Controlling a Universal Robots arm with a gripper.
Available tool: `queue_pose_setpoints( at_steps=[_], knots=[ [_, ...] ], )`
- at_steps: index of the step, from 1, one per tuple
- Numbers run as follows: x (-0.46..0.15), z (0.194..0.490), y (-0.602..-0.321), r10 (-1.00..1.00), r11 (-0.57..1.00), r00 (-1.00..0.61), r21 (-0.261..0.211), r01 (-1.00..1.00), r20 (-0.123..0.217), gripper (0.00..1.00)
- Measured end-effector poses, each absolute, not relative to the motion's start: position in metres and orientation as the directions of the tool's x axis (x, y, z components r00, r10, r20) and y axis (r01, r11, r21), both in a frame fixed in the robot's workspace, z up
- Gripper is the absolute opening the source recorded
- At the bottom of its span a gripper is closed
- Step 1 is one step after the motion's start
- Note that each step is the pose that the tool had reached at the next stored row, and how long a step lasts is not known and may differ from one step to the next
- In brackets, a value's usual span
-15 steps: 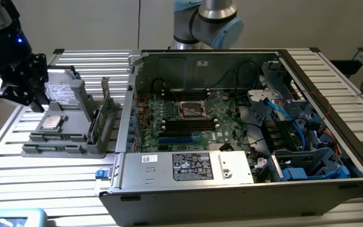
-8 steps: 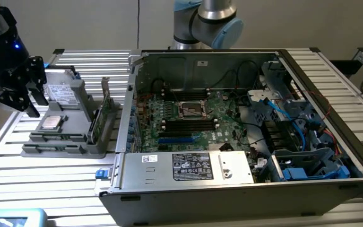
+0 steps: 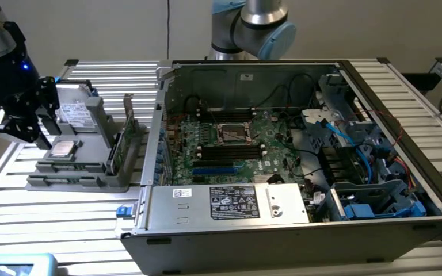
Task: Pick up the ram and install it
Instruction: 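Pick up the ram and move it above insertion slot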
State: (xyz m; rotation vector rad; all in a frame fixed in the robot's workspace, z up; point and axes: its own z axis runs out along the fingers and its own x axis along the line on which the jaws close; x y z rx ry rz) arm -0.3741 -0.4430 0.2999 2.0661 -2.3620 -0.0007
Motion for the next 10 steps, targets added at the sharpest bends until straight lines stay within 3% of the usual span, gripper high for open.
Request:
queue_pose_setpoints(
  at_steps=[10],
  knots=[
    [-0.372, 0.282, -0.447, -0.995, 0.098, -0.098, 0.004, -0.995, 0.003, 0.42]
  ],
)
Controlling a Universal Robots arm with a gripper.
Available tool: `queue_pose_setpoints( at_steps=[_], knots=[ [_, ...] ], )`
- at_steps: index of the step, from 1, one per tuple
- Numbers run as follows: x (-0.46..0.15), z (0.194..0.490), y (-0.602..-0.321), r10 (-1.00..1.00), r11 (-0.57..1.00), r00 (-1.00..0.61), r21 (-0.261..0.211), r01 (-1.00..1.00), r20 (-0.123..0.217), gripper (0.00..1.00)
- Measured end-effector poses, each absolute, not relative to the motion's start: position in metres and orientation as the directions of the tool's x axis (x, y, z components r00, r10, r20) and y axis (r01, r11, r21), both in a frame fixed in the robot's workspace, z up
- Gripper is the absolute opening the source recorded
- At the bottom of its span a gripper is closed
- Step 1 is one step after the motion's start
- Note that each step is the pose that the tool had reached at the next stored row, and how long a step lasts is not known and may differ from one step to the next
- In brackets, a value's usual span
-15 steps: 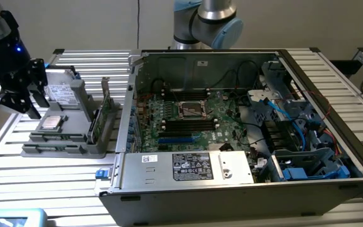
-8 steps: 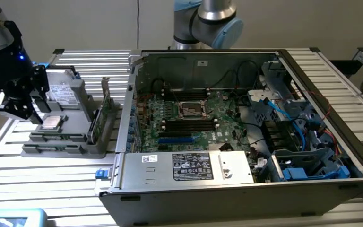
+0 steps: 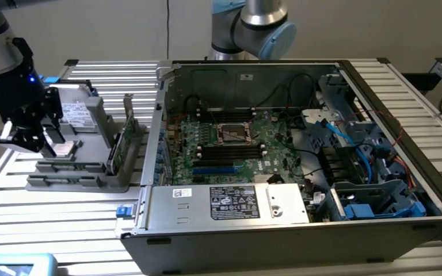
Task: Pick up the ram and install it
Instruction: 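Pick up the ram and move it above insertion slot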
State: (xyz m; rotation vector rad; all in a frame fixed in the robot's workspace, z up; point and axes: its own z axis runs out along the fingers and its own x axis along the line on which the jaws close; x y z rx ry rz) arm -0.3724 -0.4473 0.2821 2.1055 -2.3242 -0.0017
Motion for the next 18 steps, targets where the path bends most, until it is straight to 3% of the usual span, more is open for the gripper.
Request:
queue_pose_setpoints(
  at_steps=[18],
  knots=[
    [-0.372, 0.249, -0.453, -0.997, 0.076, -0.076, 0.004, -0.997, 0.003, 0.42]
  ],
)
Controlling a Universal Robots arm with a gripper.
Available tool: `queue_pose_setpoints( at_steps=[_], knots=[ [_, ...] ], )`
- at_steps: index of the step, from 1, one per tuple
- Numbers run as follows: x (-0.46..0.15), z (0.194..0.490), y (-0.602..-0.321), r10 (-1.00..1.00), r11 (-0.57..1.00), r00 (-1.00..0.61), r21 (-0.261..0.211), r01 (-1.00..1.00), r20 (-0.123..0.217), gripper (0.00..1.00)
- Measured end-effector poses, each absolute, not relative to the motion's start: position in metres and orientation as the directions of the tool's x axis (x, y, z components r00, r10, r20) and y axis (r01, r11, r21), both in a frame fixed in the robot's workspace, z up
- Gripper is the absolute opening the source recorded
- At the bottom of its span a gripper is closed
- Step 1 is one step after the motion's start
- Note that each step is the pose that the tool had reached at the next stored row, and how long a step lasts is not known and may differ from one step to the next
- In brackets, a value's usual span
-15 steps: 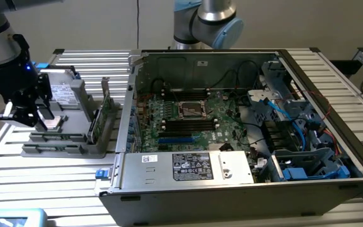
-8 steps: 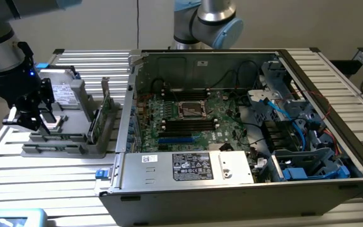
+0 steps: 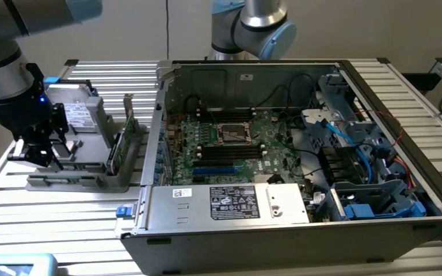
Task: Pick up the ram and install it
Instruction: 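Pick up the ram and move it above insertion slot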
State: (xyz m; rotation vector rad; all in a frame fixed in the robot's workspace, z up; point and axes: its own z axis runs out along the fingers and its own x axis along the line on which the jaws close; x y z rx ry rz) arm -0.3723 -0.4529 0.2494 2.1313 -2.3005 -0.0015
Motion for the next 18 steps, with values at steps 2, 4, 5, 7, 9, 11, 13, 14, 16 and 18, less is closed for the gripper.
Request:
queue_pose_setpoints(
  at_steps=[2, 4, 5, 7, 9, 11, 13, 14, 16, 18],
  knots=[
    [-0.372, 0.246, -0.453, -0.997, 0.076, -0.076, 0.004, -0.997, 0.003, 0.42],
    [-0.372, 0.242, -0.453, -0.997, 0.076, -0.076, 0.004, -0.997, 0.003, 0.42],
    [-0.372, 0.240, -0.453, -0.997, 0.076, -0.076, 0.004, -0.997, 0.003, 0.42],
    [-0.372, 0.237, -0.453, -0.997, 0.076, -0.076, 0.004, -0.997, 0.003, 0.42],
    [-0.371, 0.233, -0.453, -0.997, 0.076, -0.076, 0.004, -0.997, 0.003, 0.42],
    [-0.371, 0.229, -0.453, -0.997, 0.076, -0.076, 0.004, -0.997, 0.003, 0.42],
    [-0.371, 0.226, -0.453, -0.997, 0.076, -0.076, 0.004, -0.997, 0.003, 0.42],
    [-0.371, 0.224, -0.453, -0.997, 0.076, -0.076, 0.004, -0.997, 0.003, 0.42],
    [-0.371, 0.220, -0.454, -0.997, 0.076, -0.076, 0.004, -0.997, 0.003, 0.42],
    [-0.371, 0.217, -0.454, -0.997, 0.076, -0.076, 0.004, -0.997, 0.003, 0.42]
  ],
)
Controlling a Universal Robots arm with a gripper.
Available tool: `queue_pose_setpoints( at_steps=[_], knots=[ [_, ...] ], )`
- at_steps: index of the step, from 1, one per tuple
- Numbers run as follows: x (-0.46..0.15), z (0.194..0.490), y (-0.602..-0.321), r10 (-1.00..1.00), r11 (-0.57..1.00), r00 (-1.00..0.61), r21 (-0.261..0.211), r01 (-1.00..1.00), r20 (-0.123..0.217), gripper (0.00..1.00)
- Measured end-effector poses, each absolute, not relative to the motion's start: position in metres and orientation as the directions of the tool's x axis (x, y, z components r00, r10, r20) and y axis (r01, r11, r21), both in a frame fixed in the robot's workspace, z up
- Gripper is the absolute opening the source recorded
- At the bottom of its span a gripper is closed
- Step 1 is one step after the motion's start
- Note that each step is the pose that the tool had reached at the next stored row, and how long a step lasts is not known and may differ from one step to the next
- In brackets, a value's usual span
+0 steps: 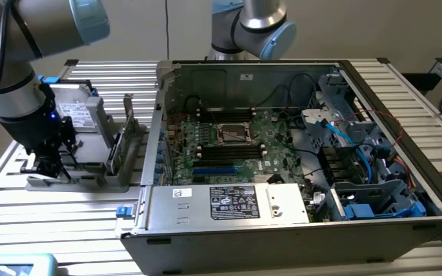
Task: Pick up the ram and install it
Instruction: 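Pick up the ram and move it above insertion slot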
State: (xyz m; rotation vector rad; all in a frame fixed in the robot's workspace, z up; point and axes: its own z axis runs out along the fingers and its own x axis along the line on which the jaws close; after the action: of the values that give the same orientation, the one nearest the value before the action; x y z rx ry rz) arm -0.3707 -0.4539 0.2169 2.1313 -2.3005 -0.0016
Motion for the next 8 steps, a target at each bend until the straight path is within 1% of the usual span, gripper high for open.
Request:
queue_pose_setpoints(
  at_steps=[8],
  knots=[
    [-0.3707, 0.2066, -0.4546, -0.997, 0.076, -0.076, 0.005, -0.997, 0.003, 0.42]
  ],
)
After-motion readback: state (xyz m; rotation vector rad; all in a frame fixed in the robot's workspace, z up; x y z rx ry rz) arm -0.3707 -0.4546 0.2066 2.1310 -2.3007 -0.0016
